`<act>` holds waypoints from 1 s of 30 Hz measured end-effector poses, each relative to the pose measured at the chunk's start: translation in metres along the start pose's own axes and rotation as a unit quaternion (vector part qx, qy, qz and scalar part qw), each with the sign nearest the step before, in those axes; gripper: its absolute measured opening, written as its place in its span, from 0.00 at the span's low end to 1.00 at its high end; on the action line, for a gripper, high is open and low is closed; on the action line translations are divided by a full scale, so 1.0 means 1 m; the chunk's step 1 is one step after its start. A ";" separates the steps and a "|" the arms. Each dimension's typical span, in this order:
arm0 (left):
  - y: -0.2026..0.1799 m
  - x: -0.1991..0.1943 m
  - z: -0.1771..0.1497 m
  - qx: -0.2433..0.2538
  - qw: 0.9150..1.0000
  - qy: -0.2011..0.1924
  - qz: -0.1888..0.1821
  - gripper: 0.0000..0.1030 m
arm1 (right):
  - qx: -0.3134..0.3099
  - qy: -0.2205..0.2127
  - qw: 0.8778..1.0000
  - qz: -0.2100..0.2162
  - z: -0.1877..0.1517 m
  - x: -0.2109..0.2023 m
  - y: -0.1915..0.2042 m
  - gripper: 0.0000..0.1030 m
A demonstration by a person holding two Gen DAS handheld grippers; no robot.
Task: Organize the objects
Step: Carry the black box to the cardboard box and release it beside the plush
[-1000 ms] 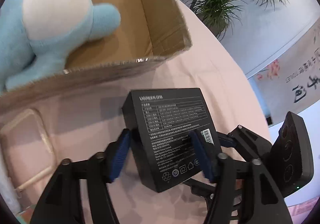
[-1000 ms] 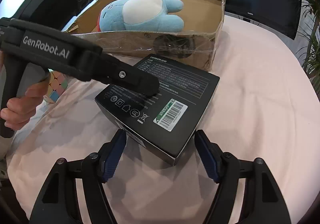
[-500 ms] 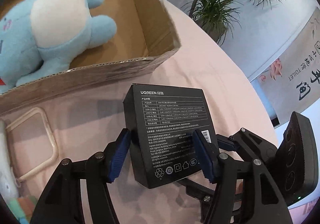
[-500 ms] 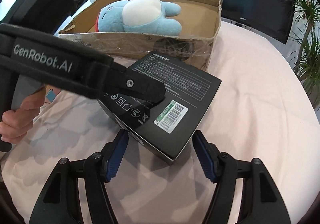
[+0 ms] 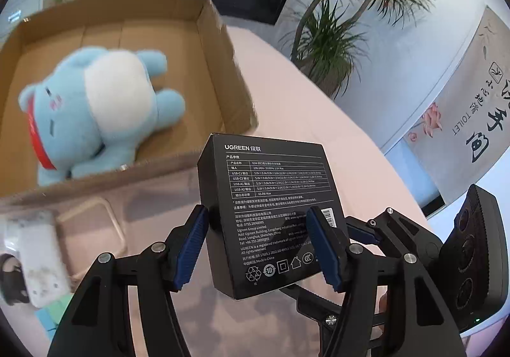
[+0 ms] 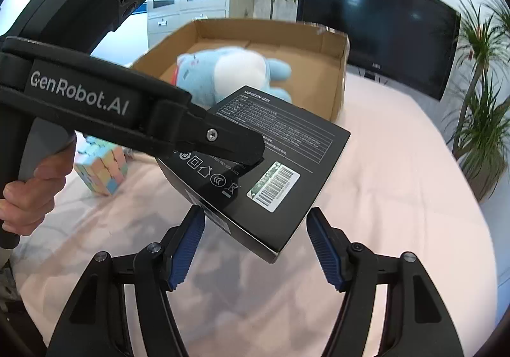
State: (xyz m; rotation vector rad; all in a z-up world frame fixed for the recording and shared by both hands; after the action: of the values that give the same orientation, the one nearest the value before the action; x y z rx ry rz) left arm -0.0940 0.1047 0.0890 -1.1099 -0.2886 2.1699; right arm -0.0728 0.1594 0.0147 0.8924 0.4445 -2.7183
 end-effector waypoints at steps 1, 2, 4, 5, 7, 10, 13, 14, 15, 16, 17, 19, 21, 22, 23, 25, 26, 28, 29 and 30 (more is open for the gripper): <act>-0.002 -0.006 0.004 0.003 1.000 -0.006 0.000 0.60 | -0.001 -0.006 1.000 0.001 0.006 -0.004 0.000 0.63; -0.004 -0.013 0.008 0.006 1.000 -0.011 0.000 0.60 | -0.002 -0.012 1.000 0.000 0.011 -0.006 0.000 0.63; -0.008 -0.023 0.015 0.011 1.000 -0.019 0.004 0.60 | -0.005 -0.022 1.000 -0.002 0.021 -0.009 0.000 0.63; -0.010 -0.028 0.020 0.014 1.000 -0.024 0.006 0.60 | -0.007 -0.026 1.000 -0.003 0.027 -0.010 0.001 0.63; -0.011 -0.040 0.027 0.019 0.999 -0.032 0.010 0.60 | -0.012 -0.037 0.999 -0.006 0.041 -0.013 0.001 0.63; -0.014 -0.054 0.042 0.029 0.998 -0.046 0.020 0.60 | -0.014 -0.051 0.999 -0.007 0.056 -0.013 0.002 0.63; -0.014 -0.065 0.053 0.034 0.997 -0.057 0.028 0.60 | -0.015 -0.067 0.998 -0.009 0.071 -0.014 0.001 0.63; -0.015 -0.068 0.058 0.037 0.997 -0.060 0.031 0.60 | -0.014 -0.070 0.997 -0.009 0.072 -0.014 0.001 0.63; -0.014 -0.072 0.063 0.038 0.997 -0.063 0.032 0.60 | -0.014 -0.075 0.997 -0.008 0.077 -0.014 0.001 0.63; -0.013 -0.074 0.069 0.039 0.997 -0.066 0.033 0.60 | -0.014 -0.079 0.997 -0.009 0.080 -0.014 0.001 0.63; -0.012 -0.076 0.073 0.039 0.996 -0.068 0.033 0.60 | -0.014 -0.082 0.996 -0.008 0.083 -0.014 0.001 0.63; -0.009 -0.079 0.084 0.038 0.996 -0.070 0.031 0.60 | -0.013 -0.090 0.996 -0.008 0.090 -0.012 0.000 0.63; -0.005 -0.080 0.093 0.034 0.996 -0.074 0.031 0.60 | -0.014 -0.096 0.995 -0.009 0.098 -0.008 -0.001 0.63; -0.003 -0.080 0.099 0.036 0.996 -0.075 0.032 0.60 | -0.013 -0.098 0.995 -0.008 0.102 -0.007 -0.002 0.63; -0.001 -0.079 0.104 0.035 0.996 -0.076 0.032 0.60 | -0.012 -0.101 0.995 -0.008 0.108 -0.004 -0.003 0.63; 0.004 -0.078 0.115 0.035 0.996 -0.076 0.034 0.60 | -0.014 -0.104 0.994 -0.010 0.114 0.002 -0.006 0.63; 0.007 -0.076 0.121 0.036 0.996 -0.076 0.035 0.60 | -0.013 -0.105 0.994 -0.011 0.119 0.005 -0.008 0.63; 0.014 -0.073 0.133 0.034 0.996 -0.076 0.038 0.60 | -0.011 -0.106 0.994 -0.010 0.124 0.012 -0.010 0.63; 0.016 -0.072 0.137 0.034 0.996 -0.075 0.040 0.60 | -0.009 -0.106 0.994 -0.009 0.128 0.016 -0.010 0.63; 0.019 -0.070 0.144 0.036 0.996 -0.075 0.043 0.60 | -0.008 -0.107 0.994 -0.009 0.132 0.020 -0.011 0.63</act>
State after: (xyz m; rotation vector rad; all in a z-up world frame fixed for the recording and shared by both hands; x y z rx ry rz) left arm -0.1866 0.0597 0.2126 -0.9380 -0.2306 2.3258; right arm -0.1624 0.1200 0.1059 0.5875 0.4322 -2.7825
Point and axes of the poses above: each gripper's, at about its wrist camera, not at the fingertips, and x roughly the way its jaws point, y to its left, z to its top, the point moved 5 cm from there along x, roughly the way its jaws point, and after that the axes turned 10 degrees about -z, right-handed, at the moved point
